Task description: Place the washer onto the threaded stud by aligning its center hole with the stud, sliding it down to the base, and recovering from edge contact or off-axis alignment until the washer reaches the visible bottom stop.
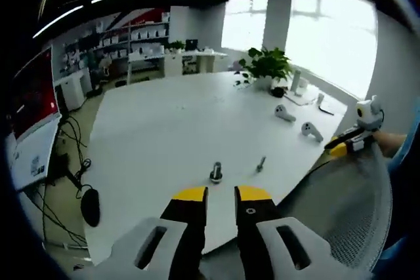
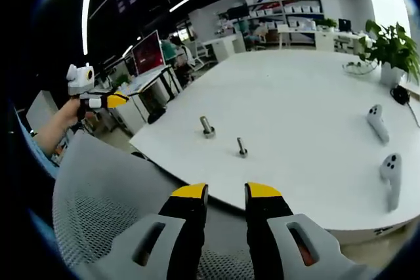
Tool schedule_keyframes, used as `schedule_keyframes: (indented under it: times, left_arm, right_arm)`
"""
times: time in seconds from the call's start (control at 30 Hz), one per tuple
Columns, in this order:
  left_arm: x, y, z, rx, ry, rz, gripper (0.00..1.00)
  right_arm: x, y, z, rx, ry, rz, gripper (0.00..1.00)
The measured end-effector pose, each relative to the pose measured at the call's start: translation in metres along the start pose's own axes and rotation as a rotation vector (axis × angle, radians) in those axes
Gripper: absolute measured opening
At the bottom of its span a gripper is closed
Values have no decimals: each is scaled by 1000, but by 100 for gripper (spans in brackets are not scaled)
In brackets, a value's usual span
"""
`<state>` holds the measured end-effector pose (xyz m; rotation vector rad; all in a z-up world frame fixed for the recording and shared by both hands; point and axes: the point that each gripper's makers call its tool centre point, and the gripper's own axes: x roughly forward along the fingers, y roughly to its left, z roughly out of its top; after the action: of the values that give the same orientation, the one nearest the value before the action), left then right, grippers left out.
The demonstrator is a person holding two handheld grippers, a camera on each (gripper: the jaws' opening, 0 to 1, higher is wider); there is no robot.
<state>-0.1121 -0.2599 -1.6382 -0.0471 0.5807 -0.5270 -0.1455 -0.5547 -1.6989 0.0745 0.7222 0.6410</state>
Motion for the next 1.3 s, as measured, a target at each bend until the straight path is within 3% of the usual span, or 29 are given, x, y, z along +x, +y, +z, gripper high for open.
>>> schedule_keyframes:
  times: [0.1, 0.23, 0.3, 0.4, 0.6, 0.77, 0.87, 1.07, 1.23, 1.3]
  left_arm:
    - [-1, -14, -7, -90, -31, -40, 15]
    - [0, -18, -20, -126, -54, -19, 33]
    - [0, -23, -24, -215, -60, -30, 33]
    - [2, -25, -31, -219, -67, -41, 37]
    - [3, -22, -39, -219, -86, -5, 60]
    - [2, -17, -49, -230, -69, 25, 60]
    - [2, -19, -39, -318, -123, 0, 60]
    - [3, -16, -42, -312, -114, 30, 58]
    - [3, -14, -44, -393, -127, 13, 57]
    - [2, -12, -43, -390, -136, 18, 56]
  right_arm:
    - [0, 0, 1, 4, -8, -1, 25]
    - [-1, 0, 1, 9, -14, -2, 25]
    - [-1, 0, 2, 8, -14, -3, 25]
    - [-1, 1, 1, 6, -10, -2, 25]
    - [-1, 1, 1, 13, -16, -5, 25]
    - [-1, 2, 1, 16, -18, 0, 25]
    - [-1, 1, 1, 16, -17, 1, 25]
    - [-2, -1, 4, 25, -44, 1, 25]
    - [-2, -2, 6, 33, -54, -7, 25]
    - [-3, -2, 6, 41, -59, -11, 26]
